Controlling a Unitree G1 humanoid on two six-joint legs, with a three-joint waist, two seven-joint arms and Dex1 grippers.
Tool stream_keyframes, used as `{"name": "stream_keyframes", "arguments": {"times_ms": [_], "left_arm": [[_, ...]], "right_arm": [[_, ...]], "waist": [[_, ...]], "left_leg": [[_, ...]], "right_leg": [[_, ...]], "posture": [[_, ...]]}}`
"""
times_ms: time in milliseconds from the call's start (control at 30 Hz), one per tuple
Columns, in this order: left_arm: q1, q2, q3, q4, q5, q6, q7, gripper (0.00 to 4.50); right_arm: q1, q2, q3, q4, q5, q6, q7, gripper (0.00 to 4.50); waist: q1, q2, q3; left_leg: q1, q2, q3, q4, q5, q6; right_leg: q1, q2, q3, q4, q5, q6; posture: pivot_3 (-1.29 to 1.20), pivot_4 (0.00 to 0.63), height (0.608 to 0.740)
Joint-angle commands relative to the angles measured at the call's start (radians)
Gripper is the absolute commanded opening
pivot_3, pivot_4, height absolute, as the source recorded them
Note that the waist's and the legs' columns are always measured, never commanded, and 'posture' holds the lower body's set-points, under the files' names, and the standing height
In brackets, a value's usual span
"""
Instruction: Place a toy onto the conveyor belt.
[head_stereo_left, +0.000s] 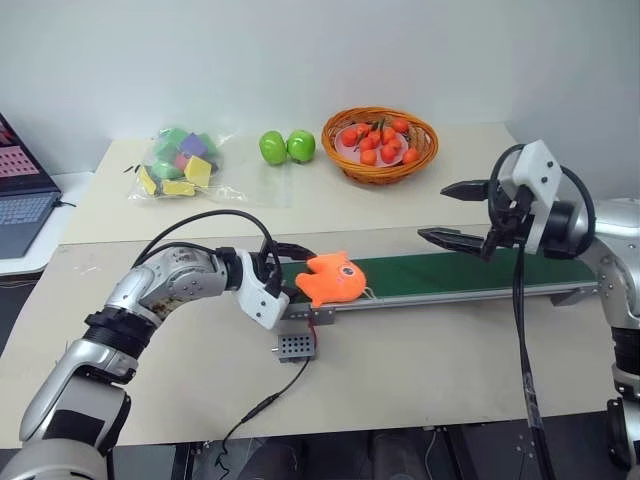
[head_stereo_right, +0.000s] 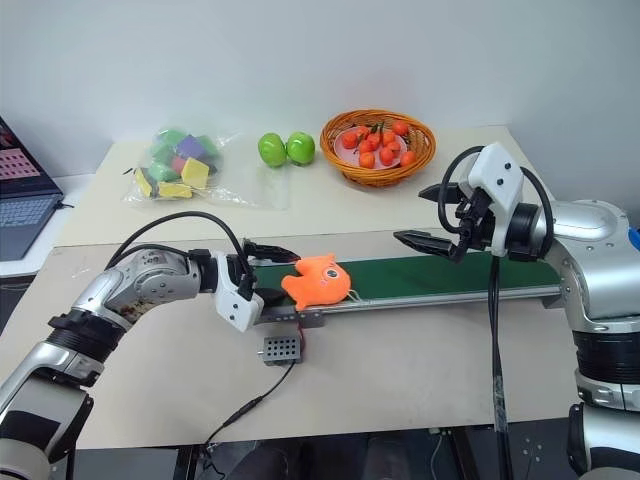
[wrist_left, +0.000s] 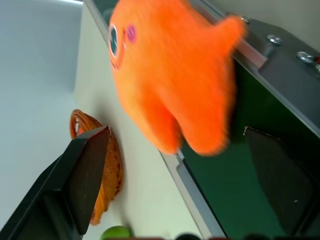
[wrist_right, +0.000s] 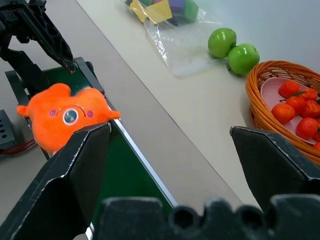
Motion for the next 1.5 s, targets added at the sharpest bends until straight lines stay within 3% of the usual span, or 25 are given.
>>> {"name": "stream_keyframes", "arguments": {"times_ms": [33,133,300,400,600,833,1500], "left_arm": [[-0.046,0.019,0.04,-0.046,-0.156,0.096,-0.115,4.37],[-0.068,0.009,0.097,-0.098,-0.381,0.372,-0.27,4.37],[-0.066,0.024,0.207,-0.307,-0.764,1.025,-0.433,4.37],[-0.052,0.02,0.275,-0.401,-0.879,1.244,-0.402,4.37],[-0.015,0.067,0.36,-0.522,-0.996,1.476,-0.389,4.37],[-0.009,0.086,0.417,-0.586,-1.059,1.604,-0.35,4.37],[-0.074,0.039,0.403,-0.524,-1.04,1.626,-0.289,4.37]], "right_arm": [[-0.019,-0.027,-0.042,-0.019,0.018,-0.006,0.011,4.5],[-0.017,-0.039,-0.048,-0.015,0.019,-0.008,0.02,4.5],[0.017,-0.076,-0.071,-0.034,0.044,0.015,0.056,4.5],[0.06,-0.091,-0.088,-0.061,0.069,0.034,0.063,4.5],[0.111,-0.095,-0.108,-0.093,0.091,0.066,0.05,4.5],[0.106,-0.069,-0.097,-0.07,0.067,0.037,0.006,4.5],[0.105,-0.052,-0.093,-0.066,0.061,0.028,-0.025,4.5]], "waist": [[0.0,0.0,0.0],[0.0,0.0,0.0],[-0.004,0.0,0.0],[-0.007,0.0,0.0],[-0.007,0.0,0.0],[0.001,0.0,0.0],[0.002,0.0,0.0]], "left_leg": [[0.0,0.0,0.0,0.0,0.0,0.0],[0.0,0.0,0.0,0.0,0.0,0.0],[-0.001,0.0,0.0,0.002,-0.001,0.002],[0.0,0.0,0.001,0.002,-0.002,0.003],[0.001,0.0,0.002,0.002,-0.001,0.002],[0.002,0.0,0.002,0.002,-0.001,0.001],[0.002,0.0,0.002,0.002,-0.001,0.001]], "right_leg": [[0.0,0.0,0.0,0.0,0.0,0.0],[0.0,0.0,0.0,0.0,0.0,0.0],[-0.001,0.0,-0.001,0.004,0.0,0.0],[-0.001,0.0,-0.002,0.005,0.0,0.001],[-0.001,0.0,-0.001,0.006,0.0,-0.001],[-0.001,0.0,-0.001,0.004,0.001,-0.001],[-0.001,0.0,-0.001,0.0,0.001,-0.001]], "posture": [[0.0,0.15,0.74],[0.0,0.15,0.74],[0.0,0.15,0.74],[0.0,0.15,0.74],[0.0,0.15,0.74],[0.0,0.15,0.74],[0.0,0.15,0.74]]}}
